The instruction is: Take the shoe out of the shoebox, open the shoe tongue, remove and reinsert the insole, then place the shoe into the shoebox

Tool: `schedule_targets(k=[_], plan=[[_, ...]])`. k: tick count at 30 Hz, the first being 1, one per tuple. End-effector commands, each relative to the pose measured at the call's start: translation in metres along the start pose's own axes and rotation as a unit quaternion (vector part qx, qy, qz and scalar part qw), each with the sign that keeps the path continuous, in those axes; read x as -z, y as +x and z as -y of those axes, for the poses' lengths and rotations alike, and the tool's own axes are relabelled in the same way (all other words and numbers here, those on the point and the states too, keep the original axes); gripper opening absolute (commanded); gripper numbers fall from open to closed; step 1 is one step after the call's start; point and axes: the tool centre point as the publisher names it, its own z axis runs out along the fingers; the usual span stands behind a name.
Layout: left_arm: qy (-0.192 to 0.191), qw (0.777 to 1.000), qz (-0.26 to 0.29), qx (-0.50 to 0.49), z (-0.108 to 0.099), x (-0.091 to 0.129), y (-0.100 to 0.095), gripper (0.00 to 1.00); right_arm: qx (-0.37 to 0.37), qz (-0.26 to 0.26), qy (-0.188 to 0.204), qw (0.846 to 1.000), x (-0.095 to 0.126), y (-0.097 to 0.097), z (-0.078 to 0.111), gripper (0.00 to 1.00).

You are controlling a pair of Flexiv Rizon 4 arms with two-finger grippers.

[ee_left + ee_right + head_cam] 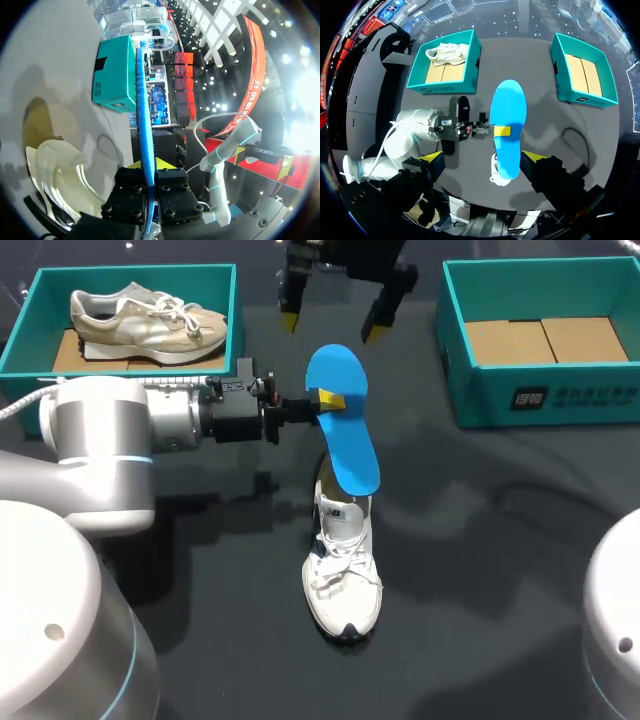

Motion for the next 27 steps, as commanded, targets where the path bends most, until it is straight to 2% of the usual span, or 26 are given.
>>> schedule_targets(k=[1,15,20,27], plan=[[0.000,1.000,0.001,0.000,-0.001,0.000,0.000,0.00,-0.005,-0.126,-0.001,0.992,-0.002,-0.024,0.007,1.00],[0.000,1.000,0.001,0.000,-0.001,0.000,0.000,0.00,-0.026,-0.218,-0.008,0.975,-0.002,-0.049,0.007,1.00],[0.000,1.000,0.001,0.000,-0.001,0.000,0.000,0.00,-0.037,-0.276,-0.006,0.960,-0.005,-0.062,0.006,1.00],[0.000,1.000,0.001,0.000,-0.001,0.000,0.000,0.00,-0.053,-0.362,-0.006,0.930,-0.014,-0.081,0.006,1.00]])
